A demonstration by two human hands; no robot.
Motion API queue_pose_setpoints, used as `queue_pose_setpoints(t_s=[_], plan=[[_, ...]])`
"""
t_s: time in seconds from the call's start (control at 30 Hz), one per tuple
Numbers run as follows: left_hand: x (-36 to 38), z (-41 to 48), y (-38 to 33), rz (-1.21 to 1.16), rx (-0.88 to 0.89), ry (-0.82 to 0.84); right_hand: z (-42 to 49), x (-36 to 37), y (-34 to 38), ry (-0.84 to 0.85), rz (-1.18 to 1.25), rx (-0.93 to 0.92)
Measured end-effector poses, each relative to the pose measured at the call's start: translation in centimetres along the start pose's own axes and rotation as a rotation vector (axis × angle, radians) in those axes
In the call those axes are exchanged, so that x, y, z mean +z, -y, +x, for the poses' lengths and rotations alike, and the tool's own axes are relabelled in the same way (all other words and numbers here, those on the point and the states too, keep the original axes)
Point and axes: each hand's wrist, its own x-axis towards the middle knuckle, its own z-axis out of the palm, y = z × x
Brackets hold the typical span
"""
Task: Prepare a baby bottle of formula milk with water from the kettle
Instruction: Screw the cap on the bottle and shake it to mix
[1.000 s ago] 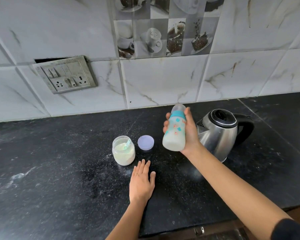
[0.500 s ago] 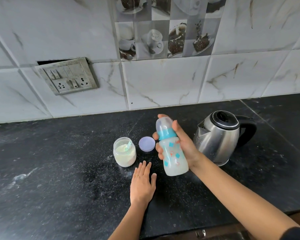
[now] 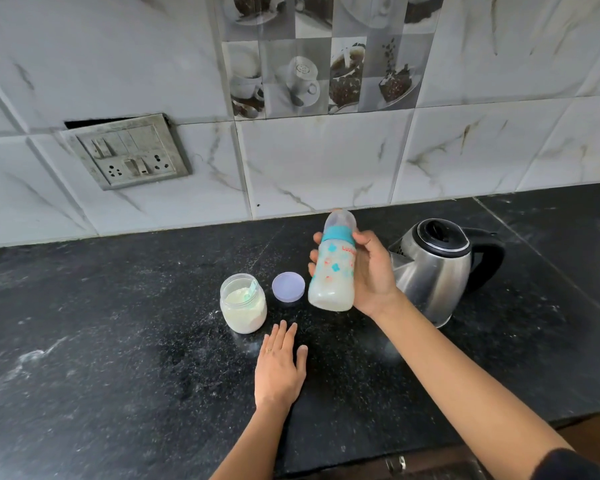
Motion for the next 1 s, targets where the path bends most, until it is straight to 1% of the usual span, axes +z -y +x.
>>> queue_pose_setpoints(t_s=[0.13, 0.17, 0.23, 0.3, 0.37, 0.43, 0.53, 0.6, 0.67, 0.73, 0.77, 0.83, 0.9, 1.0], plan=[[0.0, 0.0, 0.0, -0.001, -0.002, 0.007, -0.4, 0.3, 0.3, 0.120, -0.129, -0.027], [0.0, 0.0, 0.0, -0.004, -0.002, 0.007, -0.2, 0.6, 0.6, 0.097, -0.111, -0.050], [0.0, 0.0, 0.1, -0.008, 0.000, 0.008, 0.2, 0.8, 1.1, -0.021, 0.000, -0.100], [0.0, -0.1, 0.0, -0.010, 0.001, 0.004, 0.2, 0.7, 0.9, -0.113, 0.097, -0.106], [0.0, -0.2, 0.0, -0.014, -0.002, 0.009, -0.2, 0.6, 0.2, -0.125, 0.158, -0.065], [0.0, -0.2, 0.0, -0.015, -0.002, 0.003, -0.6, 0.7, 0.0, -0.126, 0.132, -0.039], [0.0, -0.1, 0.0, -0.002, -0.004, -0.001, -0.1, 1.1, 0.9, -0.174, 0.153, -0.036], [0.1, -0.1, -0.1, 0.013, -0.008, 0.001, -0.3, 1.4, 0.9, -0.120, 0.109, 0.027], [0.2, -0.1, -0.1, 0.023, -0.009, 0.003, -0.7, 1.6, 0.3, 0.025, -0.019, 0.071], [0.2, -0.1, -0.1, 0.026, -0.009, -0.003, -0.8, 2.0, 0.1, 0.152, -0.114, 0.025], [0.2, -0.1, -0.1, 0.026, -0.009, -0.010, -0.3, 2.1, 0.3, 0.176, -0.110, -0.003], [0.2, -0.1, -0.2, 0.028, -0.009, -0.014, 0.8, 2.0, 0.9, 0.116, -0.035, -0.069], [0.2, -0.1, -0.3, 0.026, -0.010, -0.013, 1.1, 1.9, 1.1, 0.070, 0.010, -0.066], [0.3, -0.1, -0.2, 0.036, -0.014, -0.008, 0.6, 1.5, 0.1, 0.147, -0.069, 0.034]])
